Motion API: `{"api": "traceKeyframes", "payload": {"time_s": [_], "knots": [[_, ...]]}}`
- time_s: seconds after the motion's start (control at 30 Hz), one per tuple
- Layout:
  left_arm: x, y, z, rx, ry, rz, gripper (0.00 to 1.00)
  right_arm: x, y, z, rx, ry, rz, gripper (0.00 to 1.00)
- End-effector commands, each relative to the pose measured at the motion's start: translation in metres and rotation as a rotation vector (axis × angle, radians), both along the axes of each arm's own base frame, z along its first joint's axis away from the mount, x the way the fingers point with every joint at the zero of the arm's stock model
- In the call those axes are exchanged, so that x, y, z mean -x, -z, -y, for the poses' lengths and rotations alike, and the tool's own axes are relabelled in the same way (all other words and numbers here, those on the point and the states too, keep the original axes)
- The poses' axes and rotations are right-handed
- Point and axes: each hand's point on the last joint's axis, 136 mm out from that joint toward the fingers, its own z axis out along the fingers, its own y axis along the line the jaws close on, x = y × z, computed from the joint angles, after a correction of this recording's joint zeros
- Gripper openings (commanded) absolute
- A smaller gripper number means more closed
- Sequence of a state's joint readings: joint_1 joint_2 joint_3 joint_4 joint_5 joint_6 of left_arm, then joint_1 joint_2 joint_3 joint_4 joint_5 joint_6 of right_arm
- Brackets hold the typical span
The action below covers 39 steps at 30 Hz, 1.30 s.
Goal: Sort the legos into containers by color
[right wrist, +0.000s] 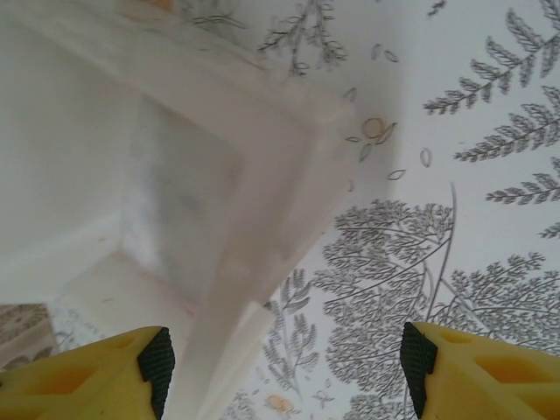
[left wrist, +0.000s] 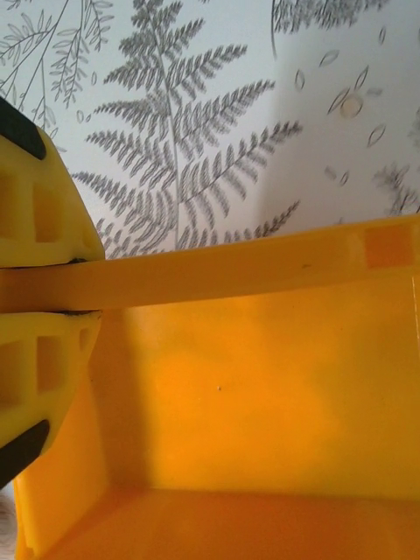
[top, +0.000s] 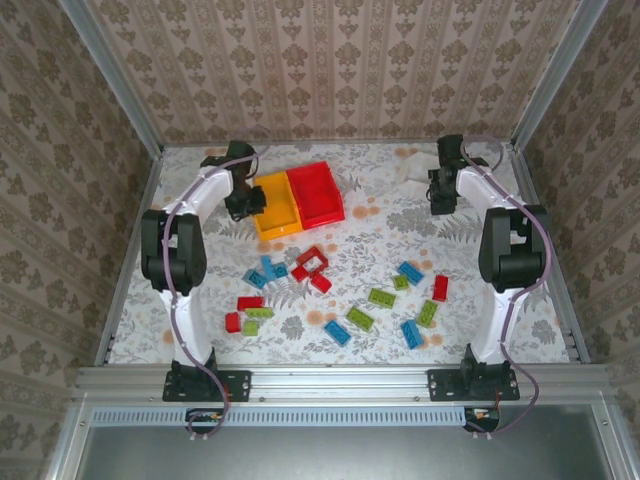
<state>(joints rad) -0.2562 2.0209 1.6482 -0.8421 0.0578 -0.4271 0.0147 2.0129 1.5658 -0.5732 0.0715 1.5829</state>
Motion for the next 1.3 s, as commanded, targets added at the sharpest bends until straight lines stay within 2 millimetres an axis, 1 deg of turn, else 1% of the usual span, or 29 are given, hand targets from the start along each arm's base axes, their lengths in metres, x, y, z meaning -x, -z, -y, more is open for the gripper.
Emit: {"api": "traceKeyframes", "payload": {"time_s": [0.0, 0.1, 0.17, 0.23, 0.3, 0.33, 0.4, 0.57, 0.67, 0.77, 0.83, 0.9, 1.03, 1.1, 1.17, 1.27], "knots": [[0.016, -0.003, 0.010, -0.059, 0.107, -0.026, 0.00, 0.010, 0.013, 0.004, -0.018, 0.029, -0.072, 0.70], [0.036, -0.001, 0.022, -0.067, 0.150, -0.047, 0.00, 0.007, 0.017, 0.007, -0.002, -0.002, -0.082, 0.66], [0.047, -0.001, 0.028, -0.054, 0.157, -0.049, 0.00, 0.004, 0.018, 0.009, 0.014, -0.033, -0.082, 0.65], [0.055, -0.003, 0.034, -0.034, 0.157, -0.041, 0.00, 0.004, 0.020, 0.010, 0.032, -0.059, -0.088, 0.63], [0.059, -0.006, 0.037, -0.021, 0.156, -0.031, 0.00, 0.006, 0.022, 0.010, 0.042, -0.078, -0.100, 0.63], [0.060, -0.008, 0.038, -0.018, 0.154, -0.026, 0.00, 0.008, 0.023, 0.011, 0.047, -0.089, -0.108, 0.61], [0.059, -0.009, 0.038, -0.016, 0.147, -0.021, 0.00, 0.011, 0.024, 0.010, 0.053, -0.111, -0.116, 0.55], [0.047, -0.015, 0.030, -0.044, 0.129, -0.004, 0.00, 0.022, 0.017, 0.015, 0.135, -0.224, -0.144, 0.25], [0.034, -0.019, 0.022, -0.051, 0.111, 0.011, 0.00, 0.025, 0.005, 0.020, 0.227, -0.369, -0.136, 0.11], [0.023, -0.019, 0.015, -0.055, 0.106, 0.017, 0.00, 0.026, -0.005, 0.020, 0.319, -0.557, -0.112, 0.05], [0.015, -0.021, 0.012, -0.054, 0.114, 0.022, 0.00, 0.025, -0.007, 0.013, 0.351, -0.694, -0.083, 0.04], [0.009, -0.021, 0.011, -0.061, 0.140, 0.028, 0.00, 0.021, -0.008, -0.003, 0.348, -0.854, -0.030, 0.03], [0.000, -0.020, 0.008, -0.080, 0.191, 0.021, 0.00, 0.023, -0.012, -0.032, 0.341, -1.127, 0.003, 0.01], [-0.003, -0.020, 0.009, -0.076, 0.209, 0.023, 0.00, 0.025, -0.013, -0.042, 0.355, -1.220, -0.025, 0.00], [-0.005, -0.018, 0.014, -0.063, 0.231, 0.022, 0.00, 0.022, -0.016, -0.054, 0.373, -1.299, -0.048, 0.01], [-0.004, -0.016, 0.018, -0.054, 0.241, 0.018, 0.00, 0.017, -0.013, -0.071, 0.382, -1.372, -0.096, 0.01]]}}
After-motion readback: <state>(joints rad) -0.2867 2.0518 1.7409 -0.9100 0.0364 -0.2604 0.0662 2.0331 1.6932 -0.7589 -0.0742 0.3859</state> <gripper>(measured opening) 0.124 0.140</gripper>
